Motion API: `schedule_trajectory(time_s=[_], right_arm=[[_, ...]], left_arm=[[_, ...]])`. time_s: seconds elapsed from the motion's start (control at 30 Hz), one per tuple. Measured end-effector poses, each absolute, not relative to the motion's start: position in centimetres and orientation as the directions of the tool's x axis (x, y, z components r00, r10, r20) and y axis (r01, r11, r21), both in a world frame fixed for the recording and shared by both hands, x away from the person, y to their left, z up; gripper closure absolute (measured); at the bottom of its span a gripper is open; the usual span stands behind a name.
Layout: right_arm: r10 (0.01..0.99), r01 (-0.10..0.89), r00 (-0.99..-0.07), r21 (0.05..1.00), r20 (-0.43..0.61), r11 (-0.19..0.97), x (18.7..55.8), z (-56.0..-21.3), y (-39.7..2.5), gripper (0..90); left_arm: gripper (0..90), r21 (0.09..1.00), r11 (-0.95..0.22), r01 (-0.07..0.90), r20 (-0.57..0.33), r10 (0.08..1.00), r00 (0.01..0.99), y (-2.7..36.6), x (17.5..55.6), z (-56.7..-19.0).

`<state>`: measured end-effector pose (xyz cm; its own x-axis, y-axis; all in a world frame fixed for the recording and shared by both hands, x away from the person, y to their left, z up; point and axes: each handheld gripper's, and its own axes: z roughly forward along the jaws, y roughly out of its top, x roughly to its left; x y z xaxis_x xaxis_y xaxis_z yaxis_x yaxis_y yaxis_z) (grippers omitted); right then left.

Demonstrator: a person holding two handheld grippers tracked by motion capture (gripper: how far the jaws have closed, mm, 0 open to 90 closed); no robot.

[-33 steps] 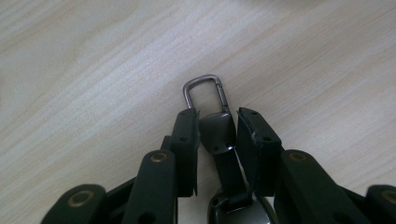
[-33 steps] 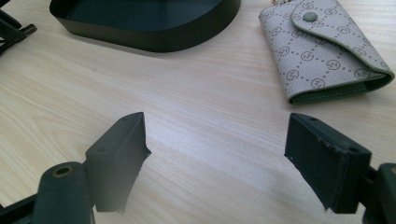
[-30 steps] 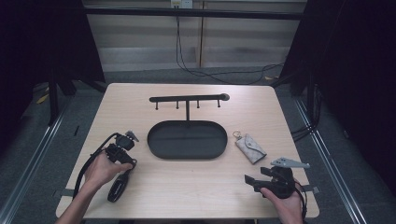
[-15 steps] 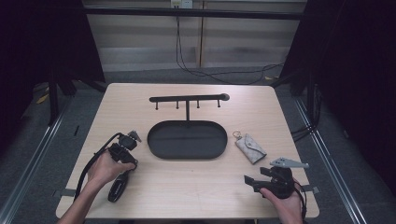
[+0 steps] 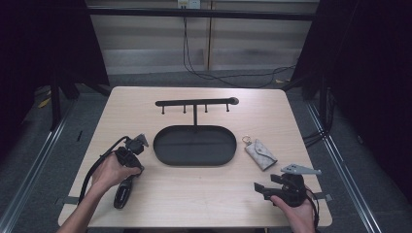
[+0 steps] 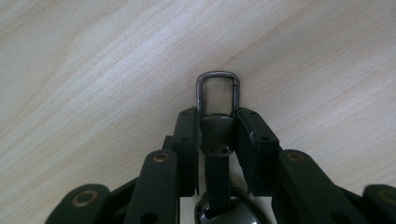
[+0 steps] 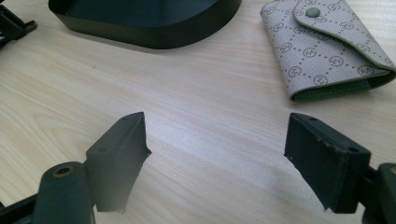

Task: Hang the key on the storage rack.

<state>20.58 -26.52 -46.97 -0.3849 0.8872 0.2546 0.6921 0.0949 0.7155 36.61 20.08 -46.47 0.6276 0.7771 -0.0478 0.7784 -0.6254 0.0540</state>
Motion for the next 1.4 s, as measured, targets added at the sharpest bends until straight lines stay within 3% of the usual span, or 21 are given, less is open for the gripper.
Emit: schedule_trajectory(time_s=[0.37, 1.1, 1.4], right_arm=[[0.89, 0.688, -0.379, 0.721, 0.253, 0.088, 20.5, -46.9, -26.6, 21.2], [0.892, 0.695, -0.374, 0.713, 0.254, 0.088, 20.7, -47.0, -26.5, 21.3], [0.892, 0.692, -0.375, 0.717, 0.25, 0.09, 20.6, -47.0, -26.6, 21.3]], left_arm=[[70.6, 0.097, -0.607, 0.789, -0.12, 0.779, 0.615, 21.3, 36.9, -45.8], [70.7, 0.2, -0.596, 0.777, -0.141, 0.768, 0.625, 23.9, 35.9, -41.1], [70.7, 0.245, -0.613, 0.751, -0.109, 0.752, 0.65, 23.8, 35.3, -39.5]])
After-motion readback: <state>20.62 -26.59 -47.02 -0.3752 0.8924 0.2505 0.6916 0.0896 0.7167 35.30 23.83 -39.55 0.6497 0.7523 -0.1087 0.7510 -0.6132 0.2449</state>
